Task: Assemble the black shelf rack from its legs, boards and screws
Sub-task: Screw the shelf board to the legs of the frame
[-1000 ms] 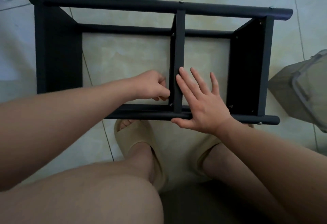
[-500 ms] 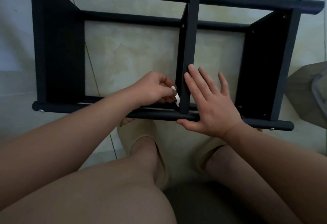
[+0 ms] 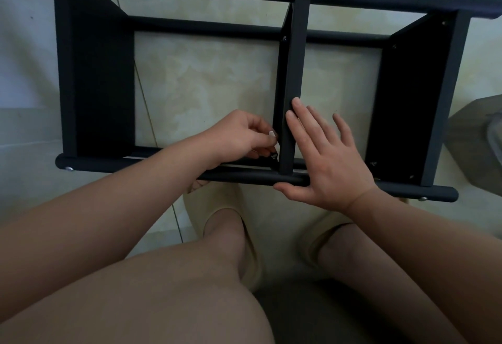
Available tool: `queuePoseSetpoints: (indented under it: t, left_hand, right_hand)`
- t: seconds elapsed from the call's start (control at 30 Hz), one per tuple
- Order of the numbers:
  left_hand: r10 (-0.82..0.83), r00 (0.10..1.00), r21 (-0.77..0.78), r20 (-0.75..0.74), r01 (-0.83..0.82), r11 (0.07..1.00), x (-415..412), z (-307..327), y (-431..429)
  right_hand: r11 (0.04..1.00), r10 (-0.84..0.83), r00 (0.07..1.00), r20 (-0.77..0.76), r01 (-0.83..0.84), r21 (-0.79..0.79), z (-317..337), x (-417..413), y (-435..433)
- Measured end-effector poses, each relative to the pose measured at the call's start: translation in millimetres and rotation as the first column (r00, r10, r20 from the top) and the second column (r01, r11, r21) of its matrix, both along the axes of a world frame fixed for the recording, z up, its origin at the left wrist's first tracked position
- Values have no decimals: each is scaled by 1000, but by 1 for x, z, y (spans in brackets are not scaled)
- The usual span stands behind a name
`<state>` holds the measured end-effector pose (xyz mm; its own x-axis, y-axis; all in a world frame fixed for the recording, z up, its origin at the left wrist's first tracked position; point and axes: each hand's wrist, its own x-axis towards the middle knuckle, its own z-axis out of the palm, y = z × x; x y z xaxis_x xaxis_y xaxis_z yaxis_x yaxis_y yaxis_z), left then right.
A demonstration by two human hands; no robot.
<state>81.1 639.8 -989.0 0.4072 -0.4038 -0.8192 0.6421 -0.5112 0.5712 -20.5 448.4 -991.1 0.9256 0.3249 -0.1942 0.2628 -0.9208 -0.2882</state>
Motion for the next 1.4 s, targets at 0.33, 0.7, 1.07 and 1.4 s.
queuePoseSetpoints:
  t: [0.33, 0.7, 1.07, 1.4]
  left_hand:
    - [-30, 999, 17, 41, 29, 999, 1, 3, -2]
    - [48, 998, -7, -30, -48, 999, -1, 4, -4]
    - [84, 989, -21, -120, -87, 996, 0, 8, -3]
    - [-112, 993, -5, -24, 112, 994, 3, 8, -1]
  right_hand:
    - [1000, 3, 1000, 16, -3, -13, -1, 0, 0]
    - [999, 9, 999, 41, -7, -35, -1, 0, 0]
    - [1000, 7, 1000, 9, -7, -5, 1, 1, 1]
    - [1000, 12, 1000, 21, -12, -29, 0, 1, 0]
